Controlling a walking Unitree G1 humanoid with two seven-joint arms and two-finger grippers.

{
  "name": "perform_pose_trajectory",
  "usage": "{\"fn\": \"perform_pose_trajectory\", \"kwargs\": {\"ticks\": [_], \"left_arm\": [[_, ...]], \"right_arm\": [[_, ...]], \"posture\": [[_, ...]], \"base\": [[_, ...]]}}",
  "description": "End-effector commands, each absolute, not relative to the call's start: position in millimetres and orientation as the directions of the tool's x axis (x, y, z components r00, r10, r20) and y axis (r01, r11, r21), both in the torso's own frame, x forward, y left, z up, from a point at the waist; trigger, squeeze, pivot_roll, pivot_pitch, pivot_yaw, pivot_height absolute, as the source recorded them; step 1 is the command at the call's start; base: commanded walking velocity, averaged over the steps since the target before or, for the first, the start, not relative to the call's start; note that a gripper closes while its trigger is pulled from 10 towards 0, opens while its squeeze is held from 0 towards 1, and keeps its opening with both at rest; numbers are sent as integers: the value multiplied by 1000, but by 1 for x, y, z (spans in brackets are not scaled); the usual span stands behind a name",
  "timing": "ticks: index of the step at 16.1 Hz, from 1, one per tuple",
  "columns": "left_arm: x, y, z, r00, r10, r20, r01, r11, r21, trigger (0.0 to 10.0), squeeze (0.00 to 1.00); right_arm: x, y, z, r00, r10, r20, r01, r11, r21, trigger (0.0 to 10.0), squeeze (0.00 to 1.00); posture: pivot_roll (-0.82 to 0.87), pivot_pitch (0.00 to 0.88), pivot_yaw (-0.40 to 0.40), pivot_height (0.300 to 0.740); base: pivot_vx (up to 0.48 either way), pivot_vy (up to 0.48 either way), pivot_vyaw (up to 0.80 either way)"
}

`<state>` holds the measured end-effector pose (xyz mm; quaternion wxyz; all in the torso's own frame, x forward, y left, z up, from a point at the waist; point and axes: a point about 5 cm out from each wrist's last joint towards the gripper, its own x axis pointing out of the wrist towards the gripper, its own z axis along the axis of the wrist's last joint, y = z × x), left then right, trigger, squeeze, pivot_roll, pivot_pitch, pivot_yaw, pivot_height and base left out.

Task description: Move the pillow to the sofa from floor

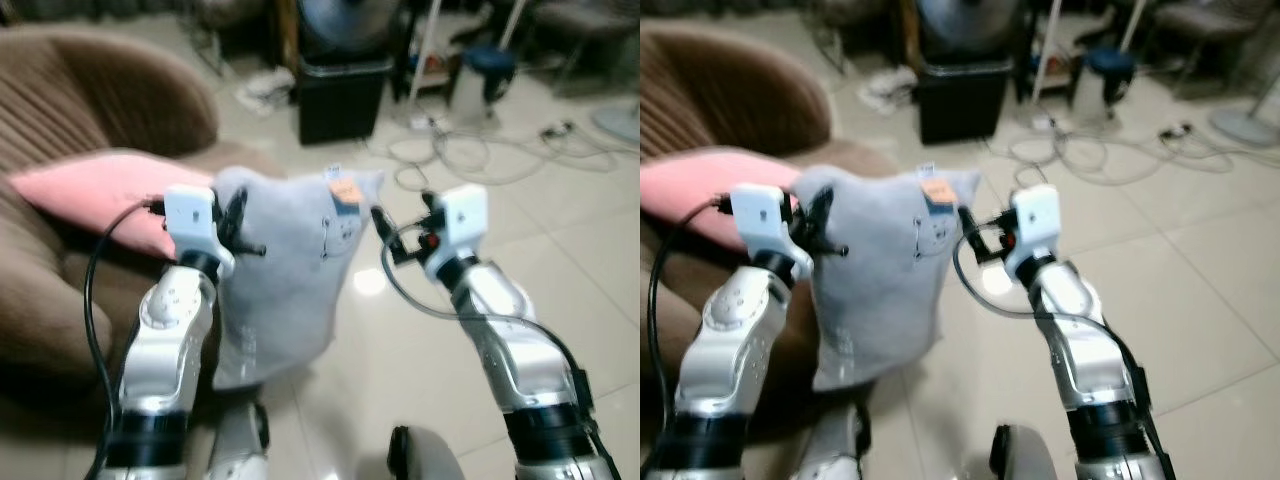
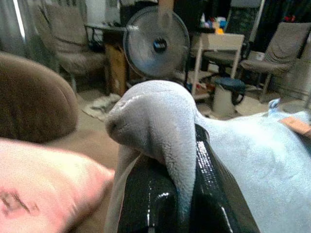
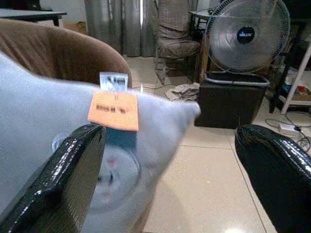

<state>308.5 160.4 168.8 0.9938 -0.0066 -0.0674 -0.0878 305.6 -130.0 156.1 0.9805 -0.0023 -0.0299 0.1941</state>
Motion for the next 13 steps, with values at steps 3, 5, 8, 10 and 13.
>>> {"fn": "perform_pose_trajectory", "kwargs": {"ticks": [3,5,8,10,13], "left_arm": [[310,148,187,951,-212,227,217,976,4,10000,0],[308,144,185,951,-217,222,226,974,-14,10000,0],[304,144,179,953,-214,212,221,975,-7,10000,0],[302,149,174,959,-205,194,209,978,0,10000,0],[301,152,172,960,-208,185,208,978,21,10000,0]], "right_arm": [[303,-137,160,932,357,61,-356,934,-21,10000,0],[305,-137,164,932,358,62,-357,934,-25,10000,0],[307,-135,159,927,373,41,-372,928,-27,10000,0],[309,-131,158,924,381,36,-381,925,-17,10000,0],[308,-129,154,925,379,26,-378,925,-17,10000,0]], "posture": [[44,0,-7,708],[58,0,-21,728],[95,0,-42,740],[115,0,-50,740],[113,0,-44,740]], "base": [[0,0,0],[0,0,0],[0,0,0],[0,0,0],[0,0,0]]}}
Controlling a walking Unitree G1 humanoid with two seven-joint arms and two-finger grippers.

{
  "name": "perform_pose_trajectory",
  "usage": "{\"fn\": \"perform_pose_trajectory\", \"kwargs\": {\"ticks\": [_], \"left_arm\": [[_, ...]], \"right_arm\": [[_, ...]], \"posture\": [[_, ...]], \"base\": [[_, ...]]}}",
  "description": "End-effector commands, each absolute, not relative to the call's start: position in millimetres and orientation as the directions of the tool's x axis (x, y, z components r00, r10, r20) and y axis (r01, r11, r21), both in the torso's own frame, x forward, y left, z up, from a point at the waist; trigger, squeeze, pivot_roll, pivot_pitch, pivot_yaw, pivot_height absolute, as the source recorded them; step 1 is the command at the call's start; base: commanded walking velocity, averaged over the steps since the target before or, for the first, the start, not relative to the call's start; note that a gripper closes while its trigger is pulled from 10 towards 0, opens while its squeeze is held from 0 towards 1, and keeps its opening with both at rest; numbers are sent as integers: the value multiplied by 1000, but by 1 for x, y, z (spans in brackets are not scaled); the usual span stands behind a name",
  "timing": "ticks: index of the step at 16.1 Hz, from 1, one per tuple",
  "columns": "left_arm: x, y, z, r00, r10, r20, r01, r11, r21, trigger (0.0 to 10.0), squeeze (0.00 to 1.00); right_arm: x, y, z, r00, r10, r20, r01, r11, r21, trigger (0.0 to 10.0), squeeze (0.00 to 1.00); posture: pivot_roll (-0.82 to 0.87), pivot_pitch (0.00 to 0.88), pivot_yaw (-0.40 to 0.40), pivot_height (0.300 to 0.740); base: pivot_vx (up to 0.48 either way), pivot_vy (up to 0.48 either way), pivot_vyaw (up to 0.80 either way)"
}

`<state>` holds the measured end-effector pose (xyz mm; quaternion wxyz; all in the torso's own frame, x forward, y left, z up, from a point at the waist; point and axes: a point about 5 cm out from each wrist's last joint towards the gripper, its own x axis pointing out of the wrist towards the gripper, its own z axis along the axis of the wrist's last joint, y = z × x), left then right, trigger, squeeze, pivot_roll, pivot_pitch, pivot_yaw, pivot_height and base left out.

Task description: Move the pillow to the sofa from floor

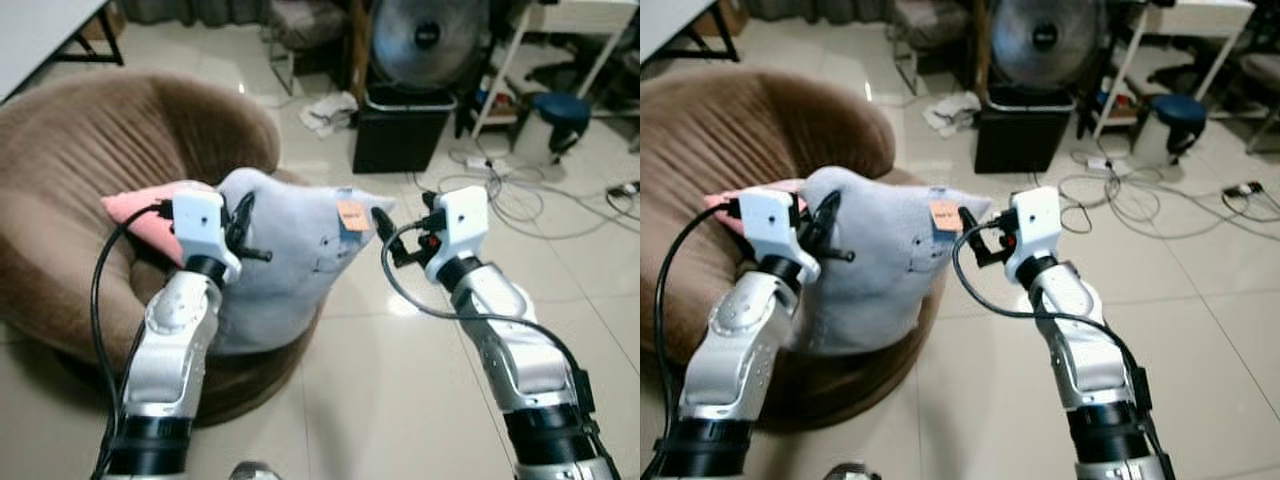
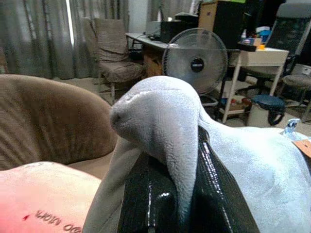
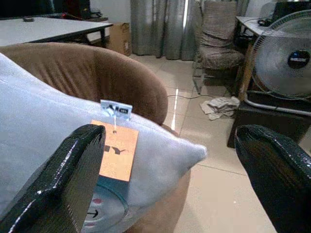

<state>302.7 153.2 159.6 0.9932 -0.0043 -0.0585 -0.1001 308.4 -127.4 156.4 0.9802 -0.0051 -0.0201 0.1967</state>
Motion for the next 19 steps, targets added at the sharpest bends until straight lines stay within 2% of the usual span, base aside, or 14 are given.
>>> {"fn": "perform_pose_trajectory", "kwargs": {"ticks": [1,7,13,19], "left_arm": [[301,149,173,957,-219,189,218,976,27,10000,0],[304,145,170,955,-232,186,236,972,3,10000,0],[304,140,170,945,-275,175,269,961,55,10000,0],[301,144,174,947,-263,183,255,965,67,10000,0]], "right_arm": [[307,-130,153,925,378,26,-378,926,-12,10000,0],[307,-136,138,946,322,-41,-324,946,-29,10000,0],[305,-125,141,930,366,-13,-367,930,-33,10000,0],[308,-119,142,924,383,-7,-383,923,-27,10000,0]], "posture": [[118,0,-44,740],[104,0,-27,740],[121,0,-18,740],[174,0,-37,740]], "base": [[0,0,0],[0,0,0],[0,-293,0],[0,-347,726]]}}
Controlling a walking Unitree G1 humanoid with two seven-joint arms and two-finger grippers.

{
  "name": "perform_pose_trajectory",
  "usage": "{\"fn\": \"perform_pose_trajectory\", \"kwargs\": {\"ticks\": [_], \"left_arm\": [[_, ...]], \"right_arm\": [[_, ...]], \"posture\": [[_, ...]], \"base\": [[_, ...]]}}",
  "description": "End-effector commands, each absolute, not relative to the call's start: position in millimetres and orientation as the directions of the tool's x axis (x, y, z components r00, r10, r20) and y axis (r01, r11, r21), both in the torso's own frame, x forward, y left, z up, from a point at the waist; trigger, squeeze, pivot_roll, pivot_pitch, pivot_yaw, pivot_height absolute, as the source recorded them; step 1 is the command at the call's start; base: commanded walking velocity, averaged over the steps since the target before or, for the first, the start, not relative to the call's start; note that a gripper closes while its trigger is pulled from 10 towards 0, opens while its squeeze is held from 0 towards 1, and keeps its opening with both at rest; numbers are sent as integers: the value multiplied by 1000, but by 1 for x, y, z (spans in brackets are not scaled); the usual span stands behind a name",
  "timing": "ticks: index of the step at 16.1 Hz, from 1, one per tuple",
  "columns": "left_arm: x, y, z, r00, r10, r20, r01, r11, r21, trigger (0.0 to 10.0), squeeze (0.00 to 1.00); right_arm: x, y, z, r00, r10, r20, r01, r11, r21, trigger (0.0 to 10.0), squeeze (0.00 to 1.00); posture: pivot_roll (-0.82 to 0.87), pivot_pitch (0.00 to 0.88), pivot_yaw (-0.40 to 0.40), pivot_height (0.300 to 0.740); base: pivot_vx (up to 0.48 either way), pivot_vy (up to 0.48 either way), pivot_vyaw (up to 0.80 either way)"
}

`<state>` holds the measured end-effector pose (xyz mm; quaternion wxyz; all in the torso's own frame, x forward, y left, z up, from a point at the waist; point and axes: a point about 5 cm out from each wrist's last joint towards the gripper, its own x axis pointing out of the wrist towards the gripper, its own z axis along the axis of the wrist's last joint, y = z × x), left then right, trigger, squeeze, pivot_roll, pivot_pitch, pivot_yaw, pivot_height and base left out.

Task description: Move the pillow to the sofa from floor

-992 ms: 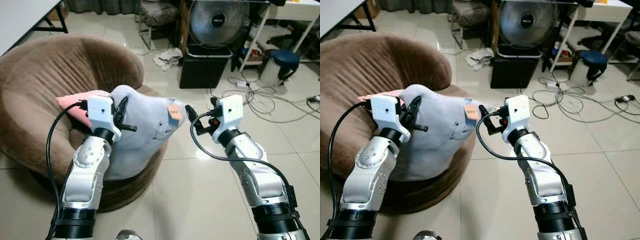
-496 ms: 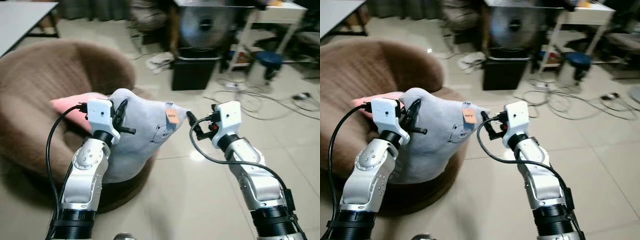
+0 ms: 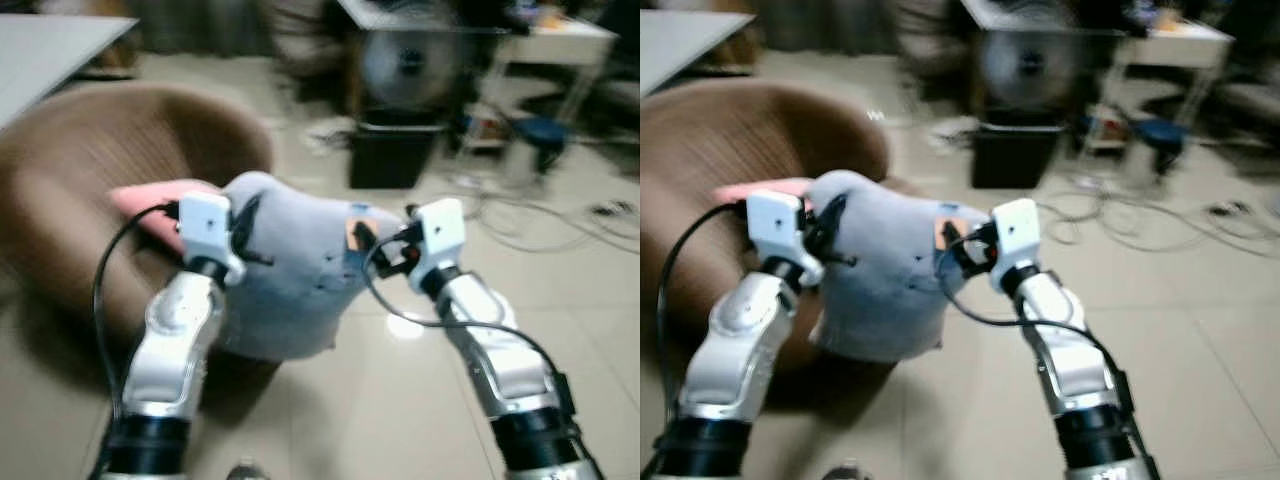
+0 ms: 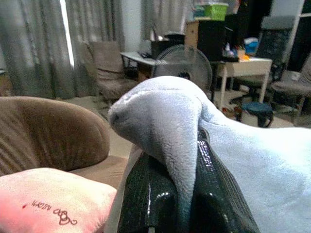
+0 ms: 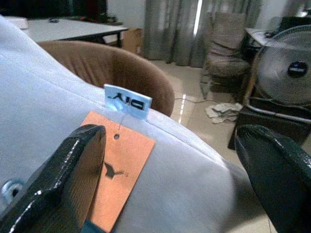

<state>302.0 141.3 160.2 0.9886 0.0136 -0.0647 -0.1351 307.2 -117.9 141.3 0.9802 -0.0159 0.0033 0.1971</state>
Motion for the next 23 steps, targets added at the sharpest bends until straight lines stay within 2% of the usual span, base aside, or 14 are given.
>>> {"fn": "perform_pose_trajectory", "kwargs": {"ticks": [1,6,9,12,14,17,23], "left_arm": [[301,144,174,948,-264,180,255,964,70,10000,0],[297,143,172,949,-268,168,259,963,75,10000,0],[297,141,171,950,-271,155,263,962,67,10000,0],[298,140,164,955,-281,93,281,960,17,10000,0],[299,141,166,962,-253,99,245,966,79,10000,0],[301,144,168,967,-234,97,231,972,45,10000,0],[303,139,180,950,-264,168,255,964,72,10000,0]], "right_arm": [[309,-119,142,924,381,-8,-382,924,-25,10000,0],[305,-123,138,930,366,-25,-367,930,-27,10000,0],[306,-127,136,937,346,-37,-346,938,-5,10000,0],[304,-127,136,939,342,-37,-342,940,1,10000,0],[303,-128,135,941,337,-43,-337,941,7,10000,0],[303,-128,134,942,333,-47,-333,943,12,10000,0],[305,-130,135,943,330,-46,-328,944,44,10000,0]], "posture": [[178,0,-35,740],[173,0,-31,740],[169,0,-32,740],[165,0,-28,740],[160,0,-21,740],[160,0,-20,740],[145,0,-33,740]], "base": [[0,-352,775],[0,-349,769],[0,-350,0],[0,279,0],[0,386,0],[0,0,0],[45,0,-104]]}}
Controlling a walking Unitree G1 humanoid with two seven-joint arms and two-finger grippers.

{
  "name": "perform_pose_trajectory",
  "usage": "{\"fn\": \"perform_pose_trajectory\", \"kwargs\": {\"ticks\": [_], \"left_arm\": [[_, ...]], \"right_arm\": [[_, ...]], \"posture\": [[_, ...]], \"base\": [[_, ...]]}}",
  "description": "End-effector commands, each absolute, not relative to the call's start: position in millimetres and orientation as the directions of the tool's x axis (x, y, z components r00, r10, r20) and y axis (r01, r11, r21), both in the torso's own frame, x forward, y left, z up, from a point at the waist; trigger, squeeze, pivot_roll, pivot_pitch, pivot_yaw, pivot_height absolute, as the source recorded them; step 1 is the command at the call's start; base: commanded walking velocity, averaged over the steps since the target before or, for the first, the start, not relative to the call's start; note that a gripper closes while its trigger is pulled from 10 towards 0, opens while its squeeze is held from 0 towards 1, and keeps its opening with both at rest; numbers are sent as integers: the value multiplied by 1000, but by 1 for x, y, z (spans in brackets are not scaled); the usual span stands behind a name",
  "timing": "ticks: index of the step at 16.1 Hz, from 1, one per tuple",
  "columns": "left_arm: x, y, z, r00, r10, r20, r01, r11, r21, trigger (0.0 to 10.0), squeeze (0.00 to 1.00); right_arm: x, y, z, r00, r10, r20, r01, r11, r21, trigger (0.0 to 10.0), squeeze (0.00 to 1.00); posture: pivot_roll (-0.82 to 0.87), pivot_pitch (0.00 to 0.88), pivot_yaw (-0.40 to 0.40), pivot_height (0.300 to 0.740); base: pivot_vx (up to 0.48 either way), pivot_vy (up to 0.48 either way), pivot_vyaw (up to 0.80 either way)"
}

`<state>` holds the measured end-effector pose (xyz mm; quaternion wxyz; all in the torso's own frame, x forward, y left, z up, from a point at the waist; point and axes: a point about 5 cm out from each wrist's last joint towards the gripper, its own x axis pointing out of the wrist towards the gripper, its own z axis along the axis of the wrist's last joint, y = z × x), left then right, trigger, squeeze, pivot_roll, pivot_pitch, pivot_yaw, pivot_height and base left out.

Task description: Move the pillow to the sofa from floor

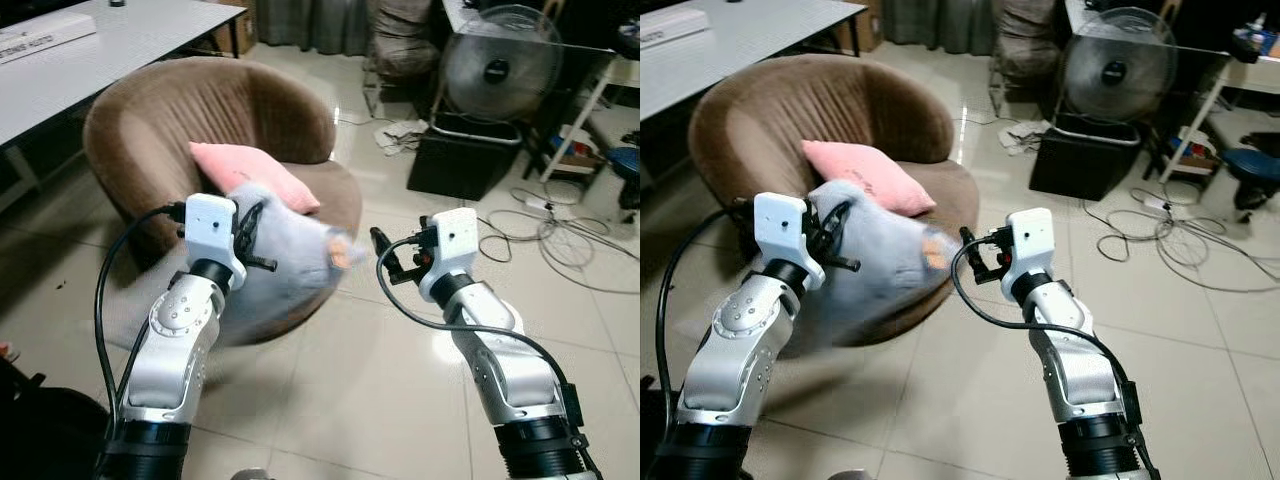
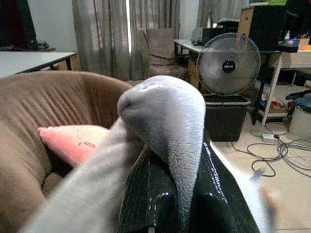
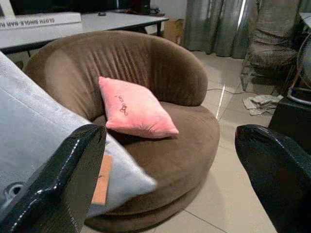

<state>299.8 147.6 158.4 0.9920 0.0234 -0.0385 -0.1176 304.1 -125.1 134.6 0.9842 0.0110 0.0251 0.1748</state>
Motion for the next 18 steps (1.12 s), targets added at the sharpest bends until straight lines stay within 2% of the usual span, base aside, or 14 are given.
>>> {"fn": "perform_pose_trajectory", "kwargs": {"ticks": [1,9,18], "left_arm": [[303,139,181,948,-267,174,259,963,71,10000,0],[301,134,177,939,-301,168,292,953,78,10000,0],[304,135,178,940,-292,173,281,956,87,10000,0]], "right_arm": [[306,-132,137,944,328,-41,-326,944,45,10000,0],[302,-135,134,947,318,-49,-316,947,49,10000,0],[303,-133,133,947,316,-54,-314,949,36,10000,0]], "posture": [[136,0,-33,740],[127,0,-28,740],[156,0,-37,740]], "base": [[311,0,-750],[339,0,-762],[364,0,0]]}}
